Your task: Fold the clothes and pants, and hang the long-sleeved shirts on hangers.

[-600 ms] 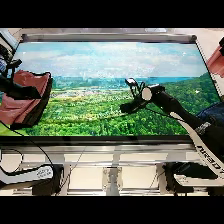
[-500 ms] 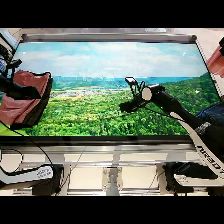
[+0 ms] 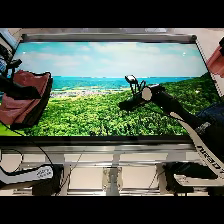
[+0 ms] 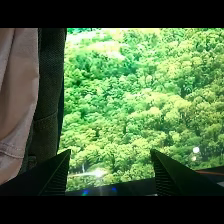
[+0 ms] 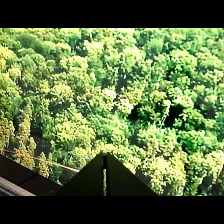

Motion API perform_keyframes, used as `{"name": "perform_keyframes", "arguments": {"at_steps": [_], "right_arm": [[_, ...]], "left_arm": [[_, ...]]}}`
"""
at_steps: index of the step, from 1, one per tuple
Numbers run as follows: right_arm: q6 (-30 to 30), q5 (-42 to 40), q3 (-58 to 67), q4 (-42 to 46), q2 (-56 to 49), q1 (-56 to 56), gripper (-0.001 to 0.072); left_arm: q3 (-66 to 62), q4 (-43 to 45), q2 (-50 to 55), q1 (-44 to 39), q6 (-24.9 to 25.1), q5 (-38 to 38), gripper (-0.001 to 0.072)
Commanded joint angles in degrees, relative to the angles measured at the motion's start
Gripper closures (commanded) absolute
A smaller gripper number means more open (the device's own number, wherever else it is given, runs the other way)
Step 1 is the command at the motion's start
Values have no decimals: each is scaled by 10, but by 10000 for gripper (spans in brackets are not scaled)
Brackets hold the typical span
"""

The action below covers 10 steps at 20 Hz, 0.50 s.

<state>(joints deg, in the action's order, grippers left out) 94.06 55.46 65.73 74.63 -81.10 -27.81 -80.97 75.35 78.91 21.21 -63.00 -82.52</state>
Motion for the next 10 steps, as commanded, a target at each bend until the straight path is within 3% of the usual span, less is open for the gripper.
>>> {"name": "perform_keyframes", "arguments": {"at_steps": [1,10], "right_arm": [[0,0,0,0,0,0,703],[0,0,0,0,0,0,703]], "left_arm": [[0,0,0,0,0,0,115],[0,-30,1,0,0,19,122]]}}
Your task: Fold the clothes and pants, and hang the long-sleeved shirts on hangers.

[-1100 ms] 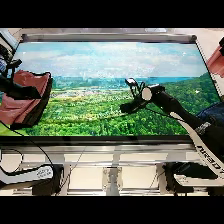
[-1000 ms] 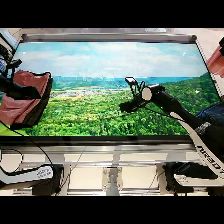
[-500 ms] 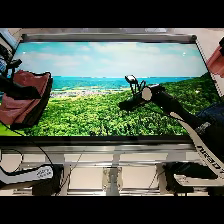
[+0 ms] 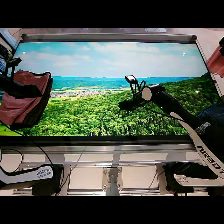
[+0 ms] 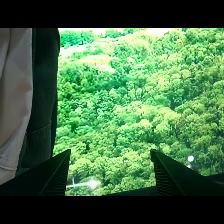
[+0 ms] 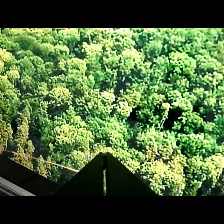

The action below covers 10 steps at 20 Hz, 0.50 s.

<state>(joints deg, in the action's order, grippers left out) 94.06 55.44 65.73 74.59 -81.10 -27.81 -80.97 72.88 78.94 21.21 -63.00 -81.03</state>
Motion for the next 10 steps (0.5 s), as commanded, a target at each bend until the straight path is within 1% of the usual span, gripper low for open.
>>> {"name": "perform_keyframes", "arguments": {"at_steps": [1,3,4,6,7,8,9,10], "right_arm": [[0,0,0,0,0,0,703],[0,0,0,0,0,0,703],[0,0,0,0,0,0,703],[0,0,0,0,0,0,703],[0,1,0,0,0,0,703],[0,1,0,0,0,0,703],[0,1,0,0,0,0,703],[0,1,0,0,0,0,703]], "left_arm": [[0,-5,0,0,0,11,122],[0,0,0,0,0,35,123],[0,32,0,0,1,43,124],[0,149,3,0,3,44,124],[0,216,7,1,-18,44,124],[0,262,12,4,-45,47,123],[0,283,20,8,-59,48,123],[1,283,29,13,-58,45,123]]}}
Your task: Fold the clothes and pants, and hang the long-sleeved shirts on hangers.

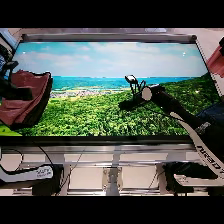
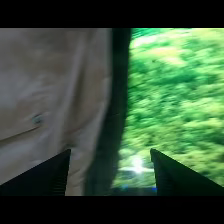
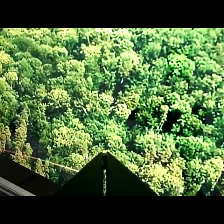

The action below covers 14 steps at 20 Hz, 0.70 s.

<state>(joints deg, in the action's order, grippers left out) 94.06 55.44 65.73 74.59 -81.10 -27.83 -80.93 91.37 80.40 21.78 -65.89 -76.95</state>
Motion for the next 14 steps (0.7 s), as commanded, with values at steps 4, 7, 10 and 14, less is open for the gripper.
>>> {"name": "perform_keyframes", "arguments": {"at_steps": [4,7,10,14], "right_arm": [[0,3,0,0,0,0,703],[0,3,0,0,0,0,703],[0,3,0,0,0,0,703],[0,3,0,0,0,0,703]], "left_arm": [[7,141,52,9,-52,-42,123],[29,212,53,11,-91,-69,123],[33,227,50,18,-108,-85,125],[33,225,35,40,-109,-90,202]]}}
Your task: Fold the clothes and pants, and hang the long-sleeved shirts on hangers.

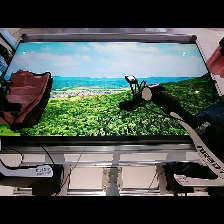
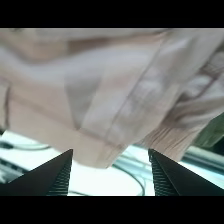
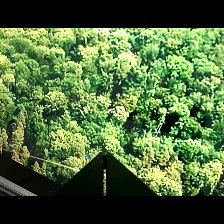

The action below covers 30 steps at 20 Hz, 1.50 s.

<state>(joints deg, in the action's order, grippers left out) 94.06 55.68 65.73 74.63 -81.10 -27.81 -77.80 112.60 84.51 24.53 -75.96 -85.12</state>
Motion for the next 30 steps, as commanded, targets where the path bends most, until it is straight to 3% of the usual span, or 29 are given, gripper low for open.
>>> {"name": "perform_keyframes", "arguments": {"at_steps": [1,19,22,23,24,27,30], "right_arm": [[0,1,0,0,0,0,703],[0,3,0,-1,0,0,703],[0,3,0,-1,0,0,703],[0,3,0,-1,0,0,703],[0,2,0,0,0,0,704],[-20,10,5,10,9,0,703],[-90,78,55,39,23,0,703]], "left_arm": [[2,11,-6,18,-13,-8,202],[56,29,-5,21,-12,111,246],[56,29,-5,21,2,116,517],[55,29,-6,21,11,115,640],[55,29,-8,21,19,109,674],[50,28,-41,3,23,103,676],[4,13,-99,-50,62,74,676]]}}
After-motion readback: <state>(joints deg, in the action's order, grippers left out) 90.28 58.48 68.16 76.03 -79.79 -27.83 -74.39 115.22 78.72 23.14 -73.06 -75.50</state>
